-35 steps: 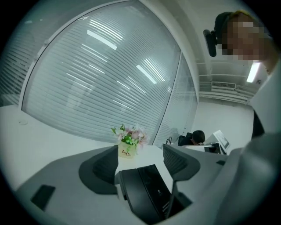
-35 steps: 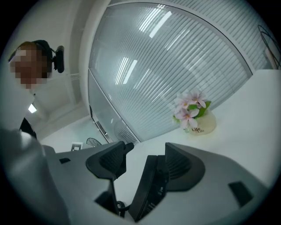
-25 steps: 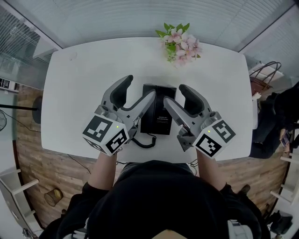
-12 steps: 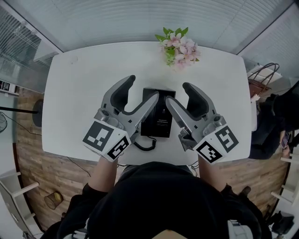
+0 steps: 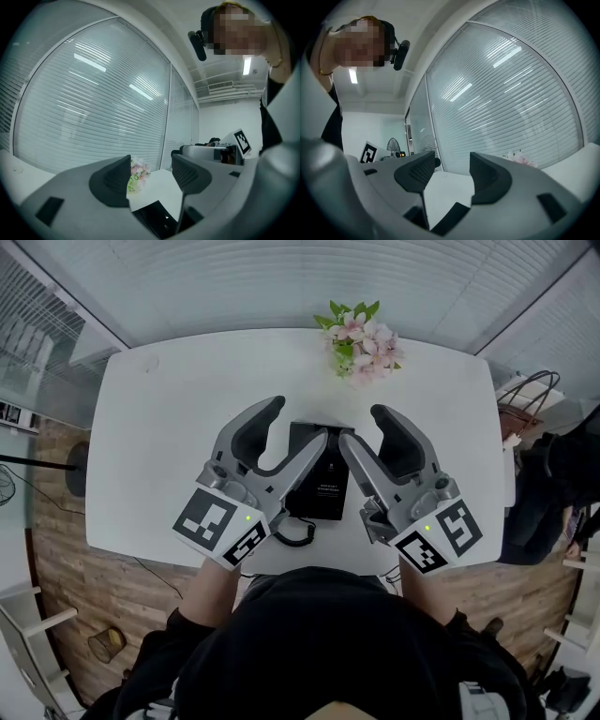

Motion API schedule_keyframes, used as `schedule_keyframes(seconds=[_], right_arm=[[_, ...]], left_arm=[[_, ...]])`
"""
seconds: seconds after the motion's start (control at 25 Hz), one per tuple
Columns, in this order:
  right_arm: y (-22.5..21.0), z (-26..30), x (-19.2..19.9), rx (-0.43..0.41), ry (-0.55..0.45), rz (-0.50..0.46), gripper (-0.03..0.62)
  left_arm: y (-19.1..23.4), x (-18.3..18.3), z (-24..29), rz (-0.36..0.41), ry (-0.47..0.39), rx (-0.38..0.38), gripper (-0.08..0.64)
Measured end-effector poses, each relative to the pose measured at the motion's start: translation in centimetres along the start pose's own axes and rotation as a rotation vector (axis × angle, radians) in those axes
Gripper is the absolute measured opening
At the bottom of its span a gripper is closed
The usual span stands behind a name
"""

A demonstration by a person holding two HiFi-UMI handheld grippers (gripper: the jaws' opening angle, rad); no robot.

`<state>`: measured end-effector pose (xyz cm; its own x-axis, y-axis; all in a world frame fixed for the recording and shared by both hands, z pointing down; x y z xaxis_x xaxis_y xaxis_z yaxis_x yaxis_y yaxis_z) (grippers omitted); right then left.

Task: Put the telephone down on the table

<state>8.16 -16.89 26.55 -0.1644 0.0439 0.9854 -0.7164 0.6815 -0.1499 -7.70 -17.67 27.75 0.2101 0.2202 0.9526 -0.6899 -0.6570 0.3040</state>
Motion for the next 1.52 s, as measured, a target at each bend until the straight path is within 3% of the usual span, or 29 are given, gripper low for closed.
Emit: schedule_keyframes(seconds=[0.4,0.56,0.72,0.92,1.52], right_arm=[[0.2,0.0,-0.5,0.008,-0.024,-0.024,0.167],[0.3,0.0,-0.5,0.016,-0.023,-0.029,0.13],[0.3,-0.2,-0.2,0.026,-0.014,-0.033,0.07],[0.5,-0.3,-0.4,0.027,-0.02,-0.042,0.022],[0.7,-0.6,-0.7,0.032,-0.033,-0.073,0.005]], left_arm=[[-0.3,-0.4,0.1,0.021,-0.015,0.009,0.219],[-0.3,-0.5,0.1,0.044,-0.012,0.001,0.153],[-0.4,-0.3,0.0,-0.003,-0.025,0.015,0.091],[-0.6,-0.4,0.0,-0.008,-0.024,0.022,0.049],[-1.0,-0.5,-0.2,-0.006,-0.047,0.031,0.014]])
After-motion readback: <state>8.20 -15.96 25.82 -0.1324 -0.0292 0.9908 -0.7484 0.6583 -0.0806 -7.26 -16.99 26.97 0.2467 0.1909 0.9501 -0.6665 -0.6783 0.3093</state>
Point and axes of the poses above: the fingertips, and each gripper's own axes: z forward along the fingers, y to its left, x out of its underside, the point moved 6 cm from there along -z, backward along the fingers, and after that the axes turned 7 degrees about -z, right-handed, at the moved point
